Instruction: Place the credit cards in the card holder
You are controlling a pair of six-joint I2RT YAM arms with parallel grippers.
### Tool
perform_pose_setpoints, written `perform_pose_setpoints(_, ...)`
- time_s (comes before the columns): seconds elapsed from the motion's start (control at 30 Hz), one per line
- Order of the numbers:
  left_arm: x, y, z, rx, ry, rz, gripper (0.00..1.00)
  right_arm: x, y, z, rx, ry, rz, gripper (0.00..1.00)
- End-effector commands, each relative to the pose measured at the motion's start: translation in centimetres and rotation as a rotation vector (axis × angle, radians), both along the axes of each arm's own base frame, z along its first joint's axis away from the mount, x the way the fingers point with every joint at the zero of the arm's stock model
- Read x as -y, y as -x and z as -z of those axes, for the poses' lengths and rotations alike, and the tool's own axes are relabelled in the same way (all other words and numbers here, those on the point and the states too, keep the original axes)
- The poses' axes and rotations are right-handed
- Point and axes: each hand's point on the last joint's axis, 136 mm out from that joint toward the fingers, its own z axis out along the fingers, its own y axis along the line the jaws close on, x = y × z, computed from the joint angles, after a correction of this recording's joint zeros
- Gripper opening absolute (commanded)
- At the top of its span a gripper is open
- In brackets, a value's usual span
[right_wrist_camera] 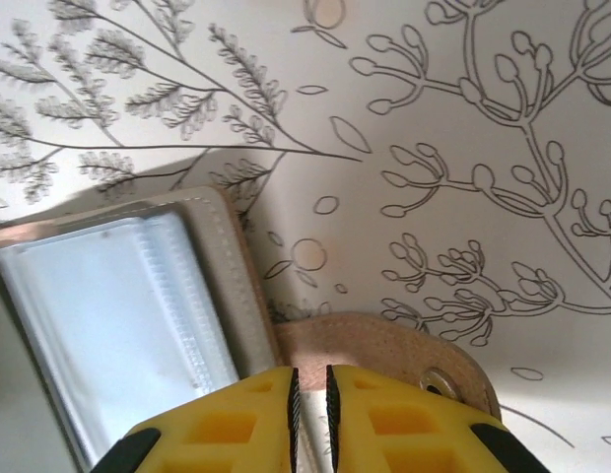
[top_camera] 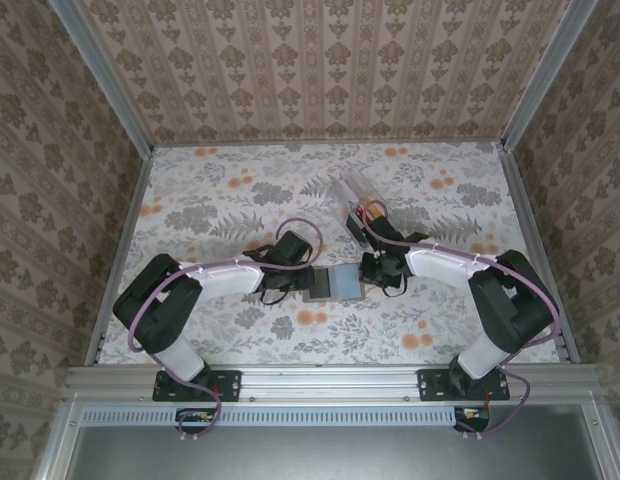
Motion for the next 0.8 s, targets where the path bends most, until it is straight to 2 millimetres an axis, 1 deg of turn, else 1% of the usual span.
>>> perform_pose_setpoints(0.0,-0.7,-0.1,0.8,-0.013,-0.051,0.010,0.33,0.2,-0.6,-1.1,0.026,-0.015,-0.002,0.20)
perform_pose_setpoints(0.17,-0.7,-0.1,0.8,-0.014,-0.048,0.008,0.33,2.5,-0.6,0.0,0.003,0.073,0.037,0.19)
perform_pose_setpoints(0.33,-0.6,0.0,0.9,-0.017,-0.048,0.011,0.33,4.0,0.5,2.1,-0.058,0.141,0.049,0.18)
perform_pose_setpoints(0.53,-0.5,-0.1,0.8,-0.014,-0.044,0.011,0.33,4.2,2.3,4.3,-0.123,0.122,0.084,0.16)
perform_pose_setpoints(0.6,-0.4,-0.2,0.7,-0.014,-0.042,0.013,0.33,4.3,2.8,4.7,-0.137,0.110,0.098,0.16)
perform_pose_setpoints(0.67,-0.4,-0.3,0.5,-0.009,-0.042,0.017,0.33,3.6,3.1,4.7,-0.135,0.059,0.108,0.16)
perform_pose_setpoints(0.77,-0.5,-0.4,-0.1,0.007,-0.050,0.020,0.33,3.1,3.5,4.0,-0.111,-0.009,0.137,0.16)
